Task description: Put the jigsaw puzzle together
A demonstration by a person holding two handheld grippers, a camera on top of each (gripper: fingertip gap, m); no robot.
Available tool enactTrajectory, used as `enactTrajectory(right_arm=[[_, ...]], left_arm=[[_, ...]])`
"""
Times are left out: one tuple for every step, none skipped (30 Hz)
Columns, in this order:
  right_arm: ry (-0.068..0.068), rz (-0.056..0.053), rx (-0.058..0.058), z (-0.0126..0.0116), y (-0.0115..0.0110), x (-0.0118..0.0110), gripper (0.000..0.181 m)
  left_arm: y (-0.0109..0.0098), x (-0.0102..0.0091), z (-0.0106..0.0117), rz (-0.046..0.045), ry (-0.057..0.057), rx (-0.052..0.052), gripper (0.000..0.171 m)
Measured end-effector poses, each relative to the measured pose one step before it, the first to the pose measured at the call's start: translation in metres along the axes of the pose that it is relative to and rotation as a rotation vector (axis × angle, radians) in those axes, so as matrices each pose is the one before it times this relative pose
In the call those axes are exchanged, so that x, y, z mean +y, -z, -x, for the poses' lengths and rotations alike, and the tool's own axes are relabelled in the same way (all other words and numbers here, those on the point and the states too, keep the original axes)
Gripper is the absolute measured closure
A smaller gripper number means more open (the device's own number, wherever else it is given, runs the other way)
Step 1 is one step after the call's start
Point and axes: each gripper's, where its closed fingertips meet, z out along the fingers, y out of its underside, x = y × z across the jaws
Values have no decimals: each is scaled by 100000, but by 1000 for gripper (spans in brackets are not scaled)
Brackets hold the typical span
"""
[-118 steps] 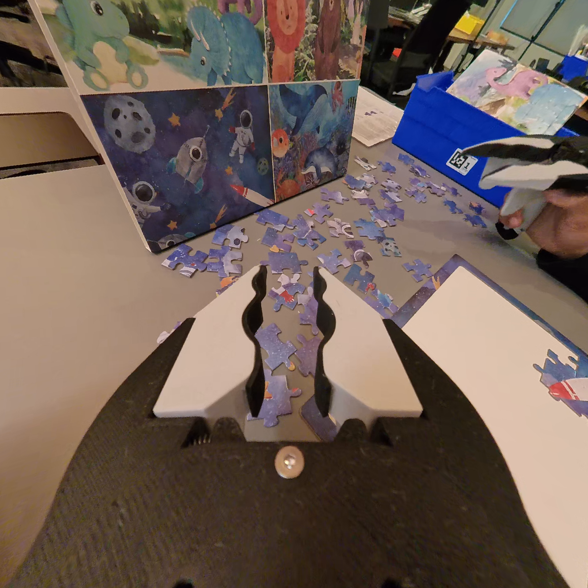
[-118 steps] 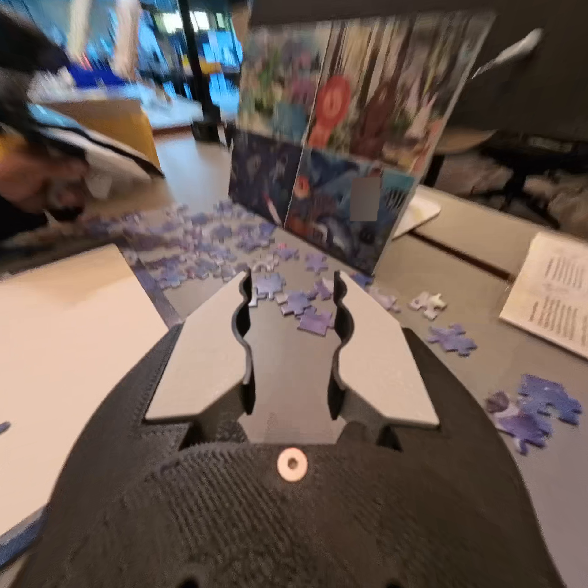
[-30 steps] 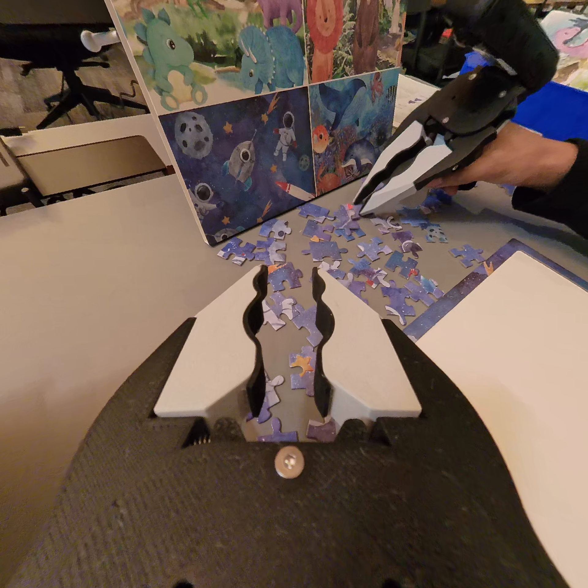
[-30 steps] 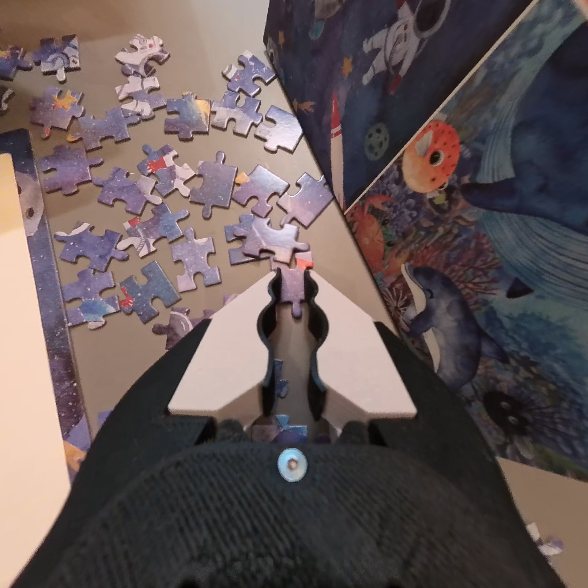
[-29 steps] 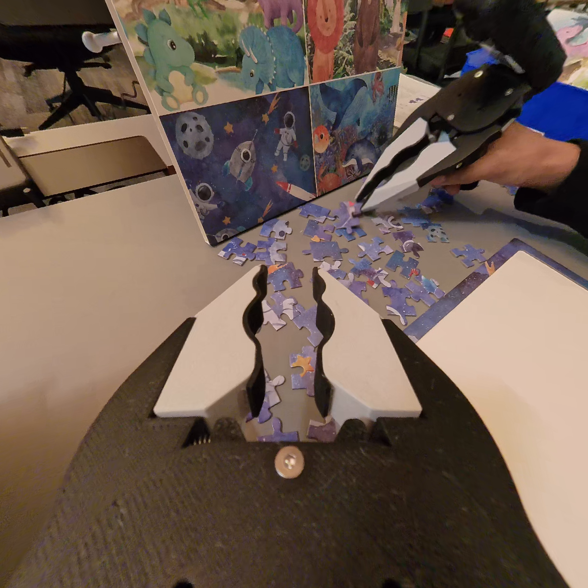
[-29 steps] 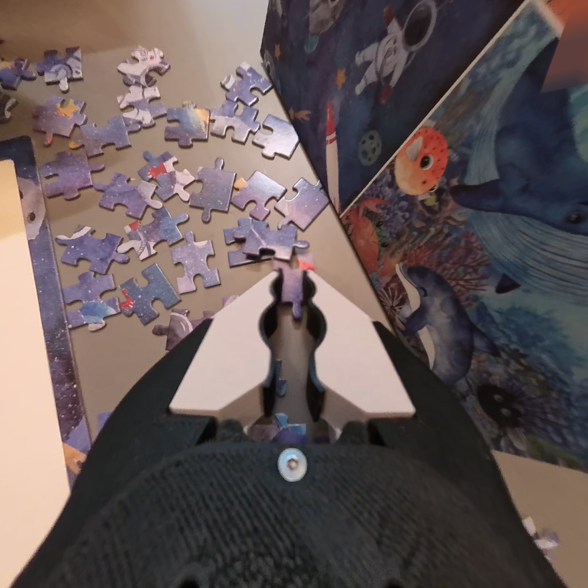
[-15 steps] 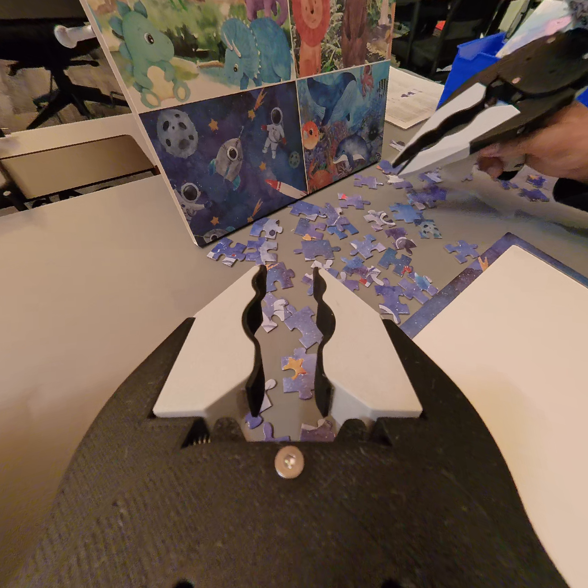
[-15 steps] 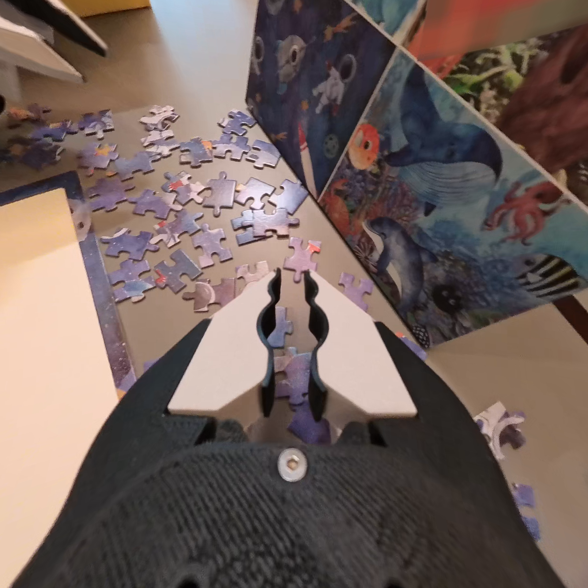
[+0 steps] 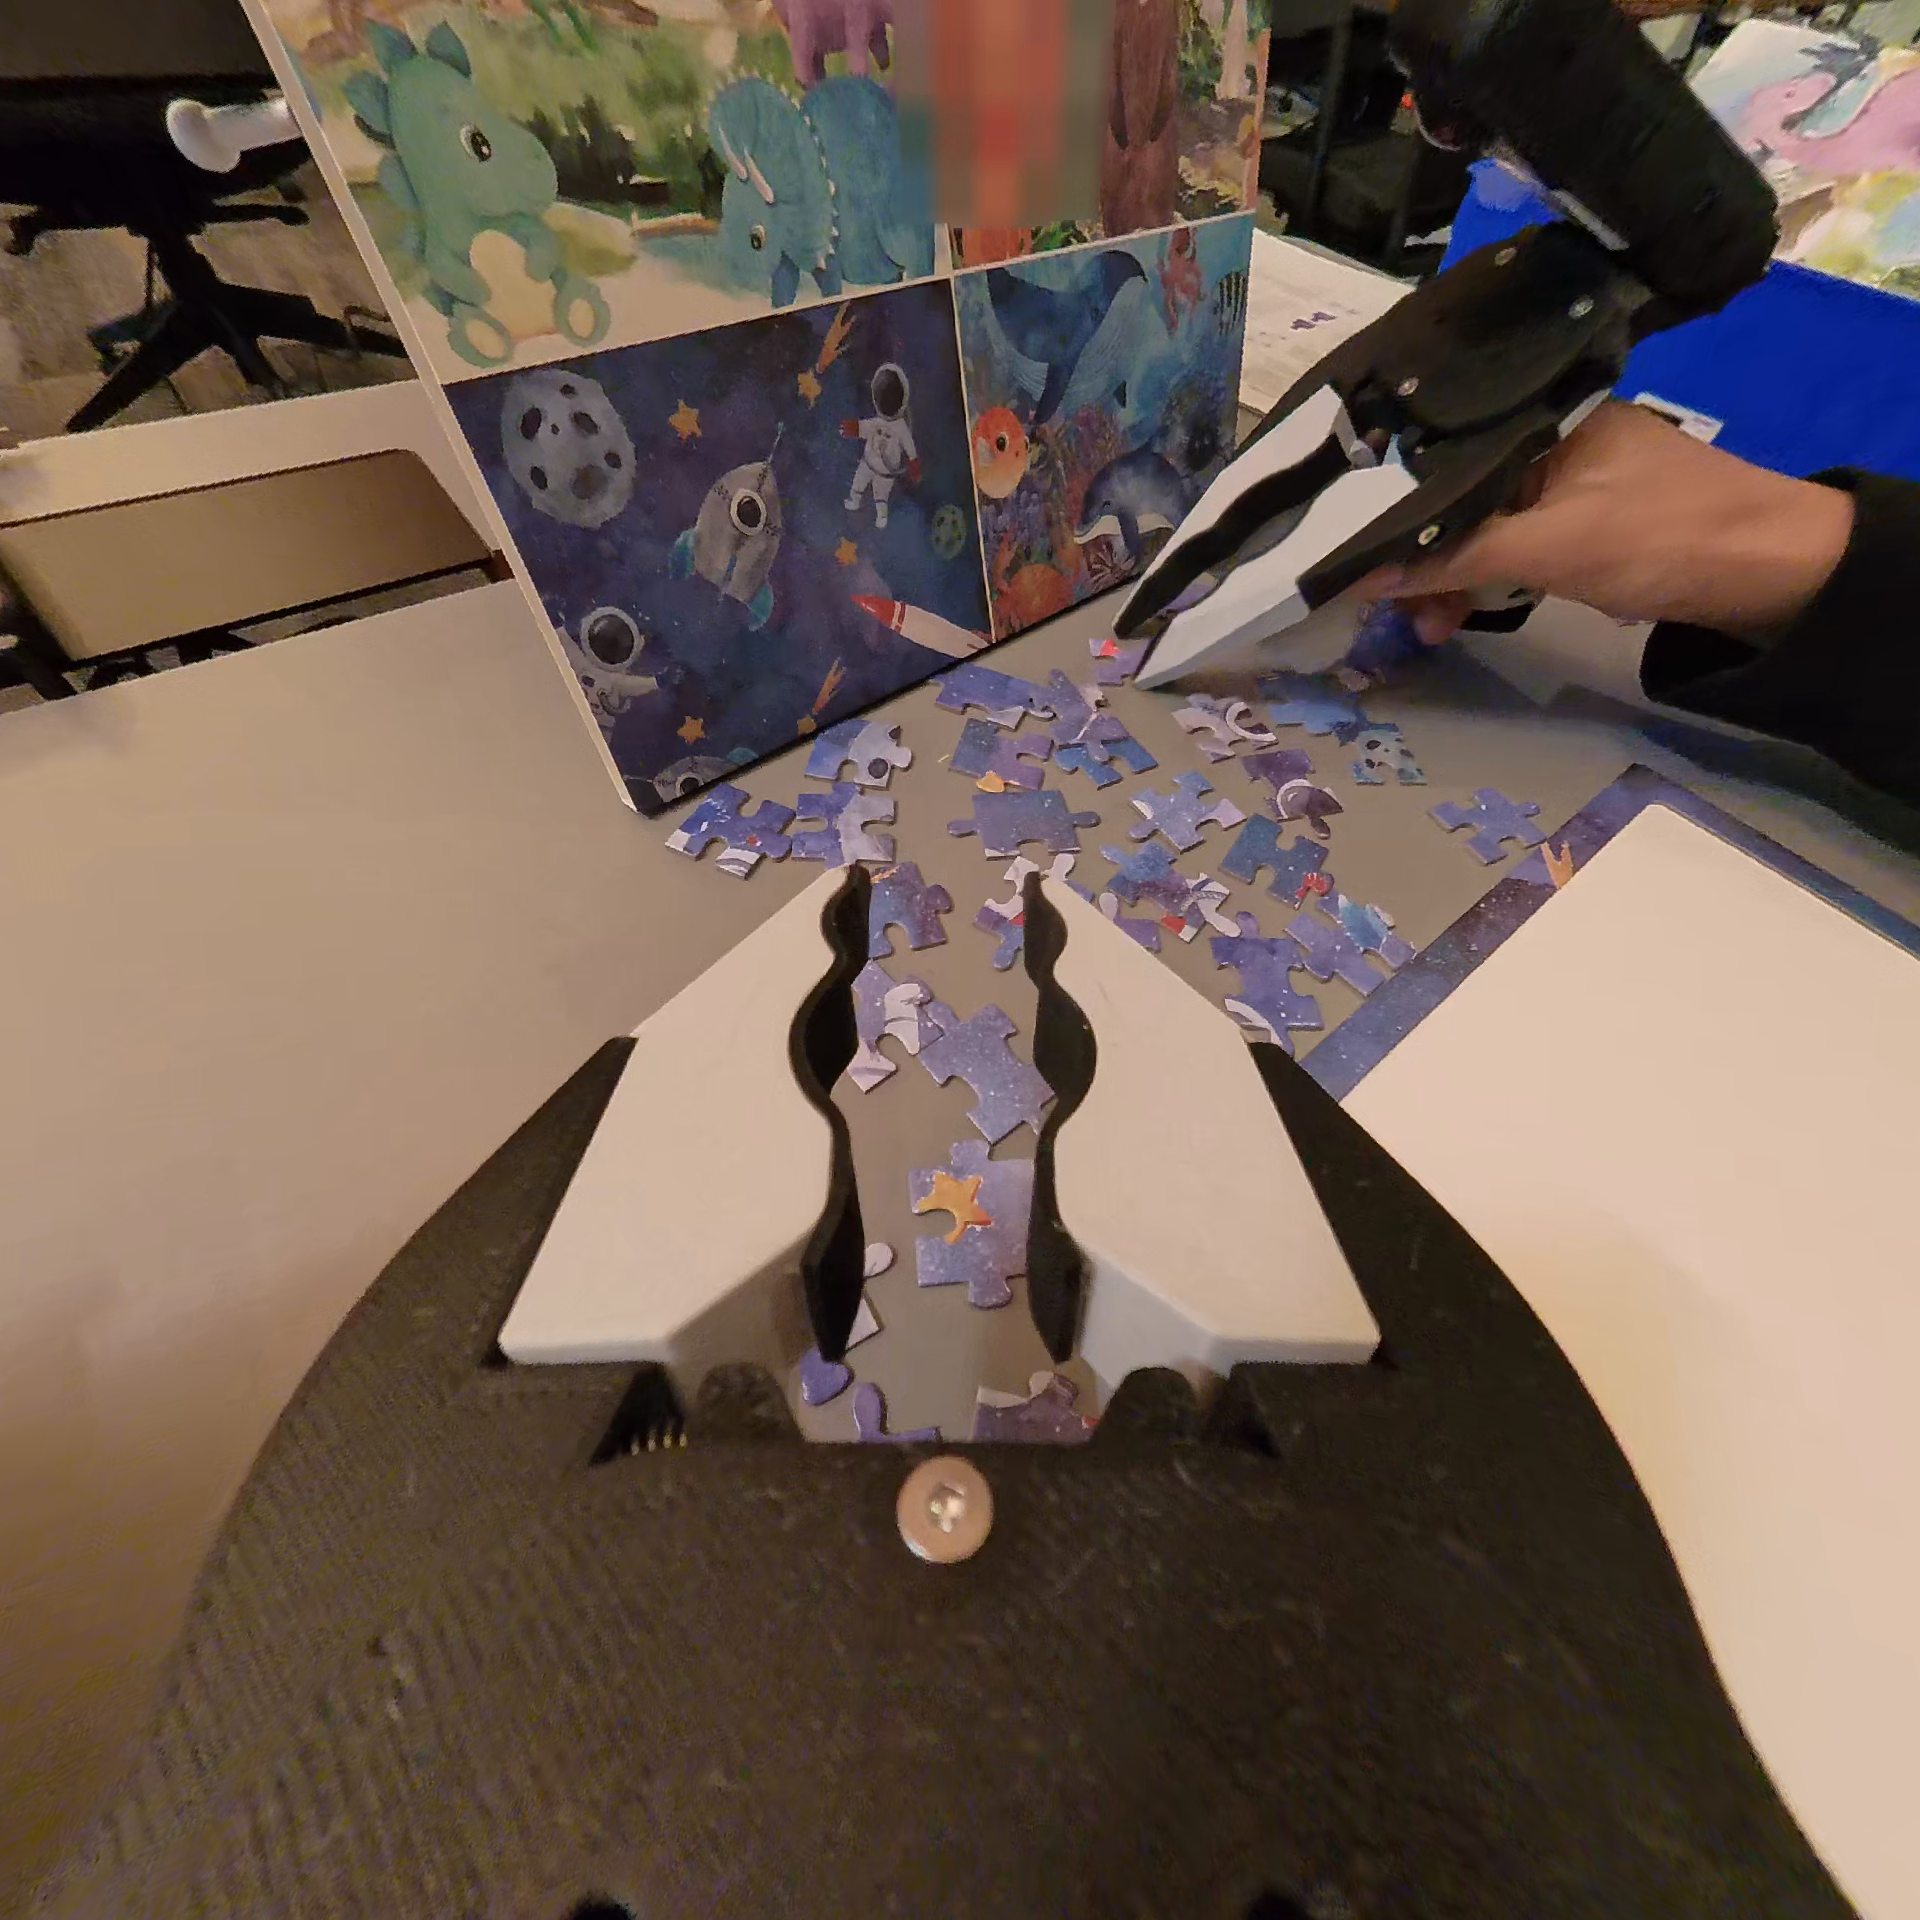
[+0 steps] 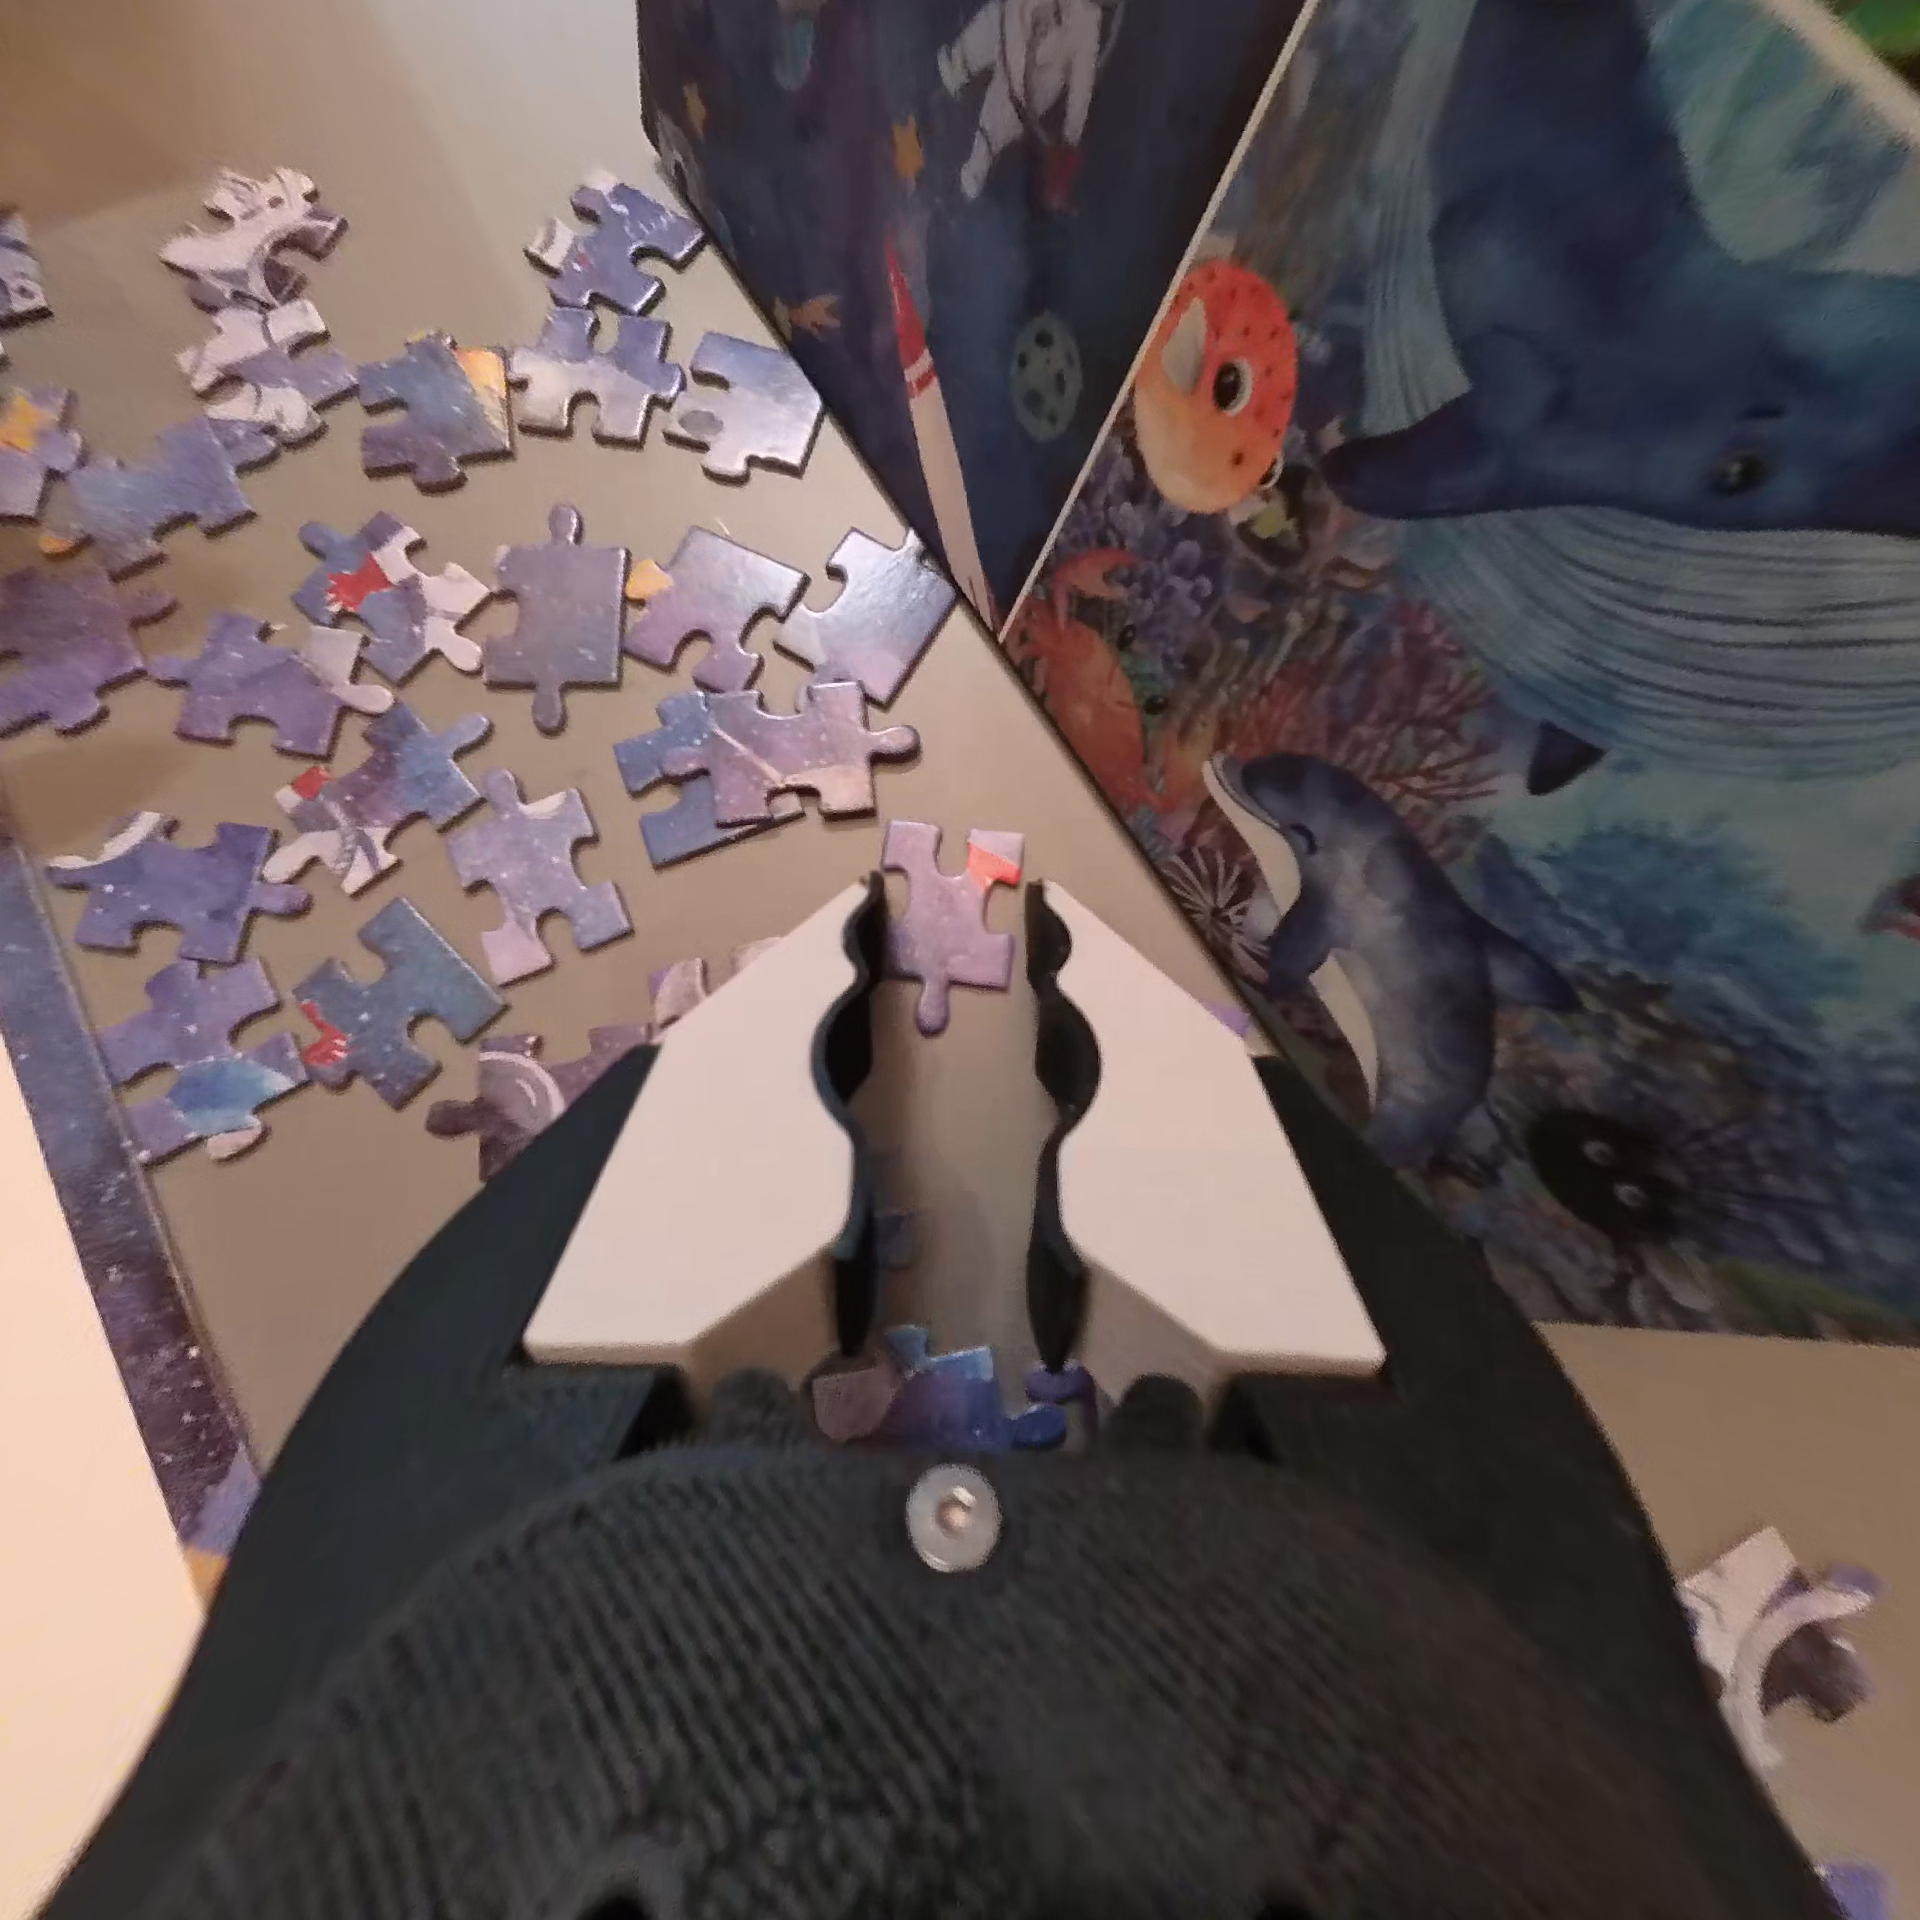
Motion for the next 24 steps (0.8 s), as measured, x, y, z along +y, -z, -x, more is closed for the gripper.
enactTrajectory(right_arm=[[-545, 790, -438, 40, -6, 2, 163], [-395, 934, -448, 51, -11, 4, 168], [217, 898, 97, 10, 1, 14, 168], [562, 804, 347, 14, -3, 3, 168], [649, 672, 314, 42, 11, 8, 169], [482, 564, 116, 57, 26, 17, 169], [176, 254, 47, 57, 24, 26, 169], [19, -193, -123, 70, 37, 0, 169], [-124, -1031, -564, 149, 103, -67, 169], [-565, -1568, -733, 168, 197, -134, 169], [-641, -2076, -870, 214, 322, -230, 169], [-326, -2531, -1254, 315, 439, -322, 169], [-249, -2458, -931, 354, 549, -331, 169], [-41, -2273, -813, 447, 637, -311, 169], [-7, -2175, -992, 615, 738, -287, 169], [-123, -2201, -996, 779, 838, -275, 169], [-96, -2104, -1195, 1018, 921, -239, 169], [-105, -1915, -1241, 1230, 983, -171, 169], [-416, -1972, -1147, 1446, 1026, -100, 169], [-759, -2063, -1881, 1778, 1004, -16, 169], [-1041, -1866, -2471, 2077, 915, 146, 169], [-1209, -1616, -2474, 2232, 766, 363, 169], [-1578, -764, -2517, 2306, 584, 652, 170], [-1358, 915, -2115, 2234, 419, 1000, 169]], left_arm=[[0, -30, -49, -111, -89, 128, 143], [-11, -13, -38, 3, -52, 106, 143], [-7, 21, -13, 104, -63, 13, 143], [-17, 28, 5, 116, -87, -62, 143], [12, 13, 22, 65, -79, -158, 143], [18, -2, 48, -69, -9, -190, 143], [20, -23, 29, -164, 117, -67, 143], [34, -25, 22, -227, 198, 28, 143], [34, -25, 19, -219, 212, 40, 143], [24, -35, -4, -202, 140, 53, 143], [19, -28, 9, -215, 51, 15, 143], [7, -17, -29, -101, 9, 63, 143], [2, -7, -33, 7, -57, 97, 143], [-18, 18, -30, 95, -153, 56, 143], [-19, 15, -36, 163, -225, 6, 143], [-25, 37, -26, 188, -259, -35, 143], [-48, 71, -9, 411, -210, -21, 143], [-53, 116, -12, 634, -194, -15, 143], [-75, 135, -19, 714, -181, 52, 143], [-67, 95, -54, 593, -248, 122, 143], [-53, 56, -43, 365, -395, -5, 143], [-28, 32, -44, 235, -507, -166, 143], [-14, 5, -52, 137, -514, -92, 143], [-27, -21, -85, -50, -406, 87, 143]])
